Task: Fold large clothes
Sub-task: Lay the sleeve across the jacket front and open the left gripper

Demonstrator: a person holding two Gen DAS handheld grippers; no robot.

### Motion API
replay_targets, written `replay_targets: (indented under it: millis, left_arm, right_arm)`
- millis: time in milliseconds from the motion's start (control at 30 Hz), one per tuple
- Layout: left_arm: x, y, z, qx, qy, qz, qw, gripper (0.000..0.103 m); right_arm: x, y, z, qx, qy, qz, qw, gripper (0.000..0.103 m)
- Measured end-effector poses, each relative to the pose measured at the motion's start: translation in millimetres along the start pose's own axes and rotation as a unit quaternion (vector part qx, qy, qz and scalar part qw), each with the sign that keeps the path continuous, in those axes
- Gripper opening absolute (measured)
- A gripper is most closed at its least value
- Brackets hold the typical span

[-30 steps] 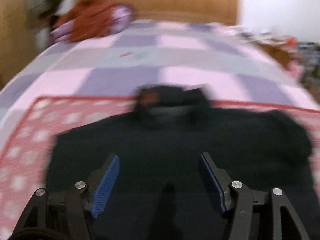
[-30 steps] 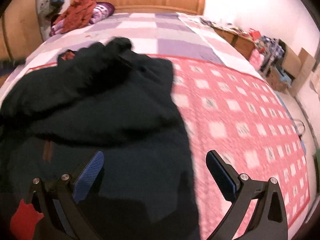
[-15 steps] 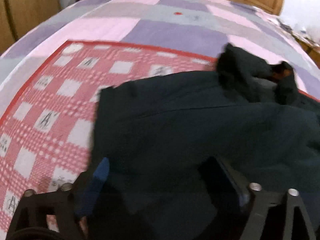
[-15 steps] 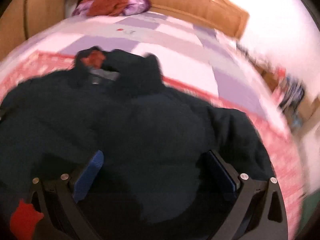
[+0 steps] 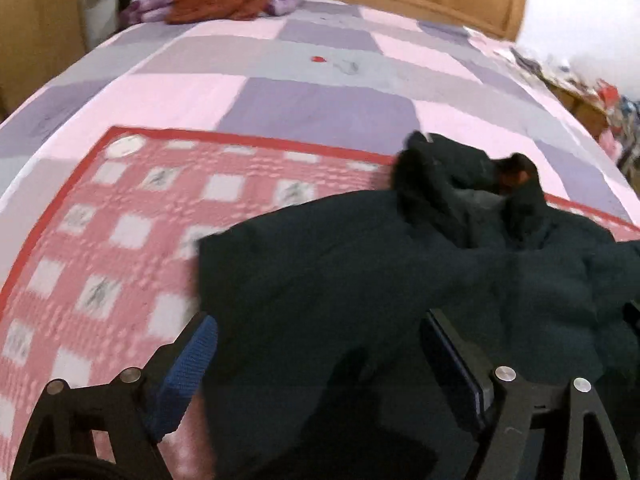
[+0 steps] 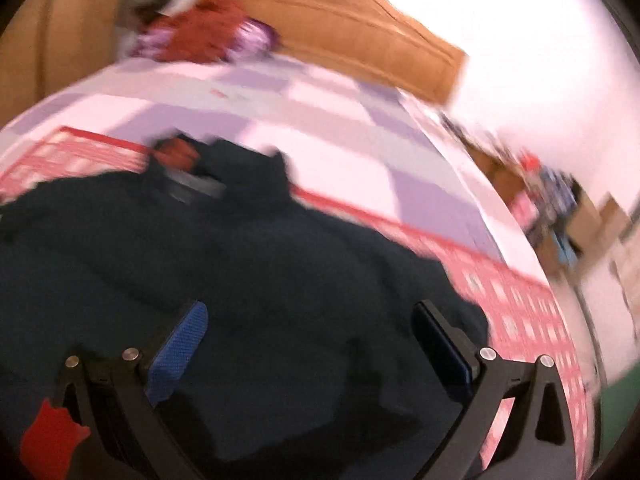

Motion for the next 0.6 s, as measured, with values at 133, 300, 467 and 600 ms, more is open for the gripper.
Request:
replay_targets:
  millis: [133,300,467,600]
  left_arm:
    - [53,-10,-8,0.005,0.063,0.023,0.9977,0.090]
    - [68,33,-8,-0.027,0.067,0.051,0.9961,0.103]
    - [80,58,-23,-0.057,0.087,0.064,0.9925,0.103]
    - [79,52,-24,-0.022,0.078,0.085,0.9931,0.103]
  right_arm:
    - [23,55,21,-0.048,0.025,0.055,0.997,0.102]
    - [73,-40,-23,0.050,0.088,0.007,0.995,0.102]
    - [84,-117,-69,0.120,0.125,0.000,0.985,0.102]
    - [87,-118,-72,0.088,0.120,-0.005,0.989,0.103]
Point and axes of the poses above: each gripper's, at about its wrist camera, not at the fingertips, and x roughly the way its jaws point, y to its left, z to its top, the point moved 9 cm from there along x, roughly the way its jaws point, and after that the axes turned 7 degrees about -x, right-handed, at the moved point
